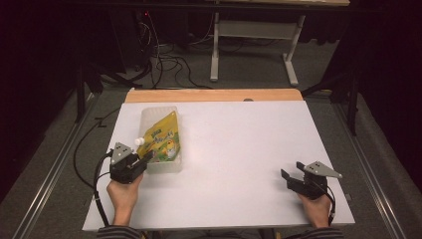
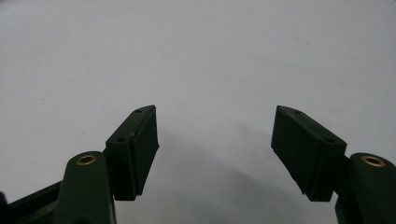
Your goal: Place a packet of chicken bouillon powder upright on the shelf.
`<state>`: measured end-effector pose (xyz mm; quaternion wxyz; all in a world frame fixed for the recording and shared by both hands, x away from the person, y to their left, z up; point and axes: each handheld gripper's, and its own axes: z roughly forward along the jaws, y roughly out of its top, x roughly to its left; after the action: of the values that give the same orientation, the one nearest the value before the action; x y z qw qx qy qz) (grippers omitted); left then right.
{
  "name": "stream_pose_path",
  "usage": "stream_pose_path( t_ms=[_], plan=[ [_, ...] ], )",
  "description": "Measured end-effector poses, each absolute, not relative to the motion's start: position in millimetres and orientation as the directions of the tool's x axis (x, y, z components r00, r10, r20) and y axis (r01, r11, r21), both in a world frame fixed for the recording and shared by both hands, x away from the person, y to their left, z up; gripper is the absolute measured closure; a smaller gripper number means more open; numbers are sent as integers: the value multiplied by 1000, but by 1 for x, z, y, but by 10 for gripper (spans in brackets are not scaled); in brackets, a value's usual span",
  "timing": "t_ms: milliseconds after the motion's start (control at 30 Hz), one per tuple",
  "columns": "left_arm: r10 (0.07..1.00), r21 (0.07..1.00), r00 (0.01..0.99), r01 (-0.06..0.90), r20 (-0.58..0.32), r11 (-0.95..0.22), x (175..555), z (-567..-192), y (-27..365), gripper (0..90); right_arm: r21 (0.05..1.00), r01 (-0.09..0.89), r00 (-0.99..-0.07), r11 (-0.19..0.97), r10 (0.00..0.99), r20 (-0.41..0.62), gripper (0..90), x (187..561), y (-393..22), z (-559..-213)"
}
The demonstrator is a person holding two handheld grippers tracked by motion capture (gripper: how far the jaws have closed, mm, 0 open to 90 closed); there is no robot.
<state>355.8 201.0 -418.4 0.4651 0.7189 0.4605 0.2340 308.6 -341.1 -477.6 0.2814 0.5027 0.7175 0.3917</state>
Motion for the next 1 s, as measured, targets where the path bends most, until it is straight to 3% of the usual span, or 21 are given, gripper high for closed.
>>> stream_pose_path(
  t_ms=[567,1000],
  plan=[
    [893,900,435,424,-110,-96,340,-412,207,561,850,496,-332,179,943,-4,320,308,-342,-477],
    [893,894,418,446,-164,-44,324,-406,213,518,849,492,-338,190,941,-14,318,308,-342,-477]
  ],
)
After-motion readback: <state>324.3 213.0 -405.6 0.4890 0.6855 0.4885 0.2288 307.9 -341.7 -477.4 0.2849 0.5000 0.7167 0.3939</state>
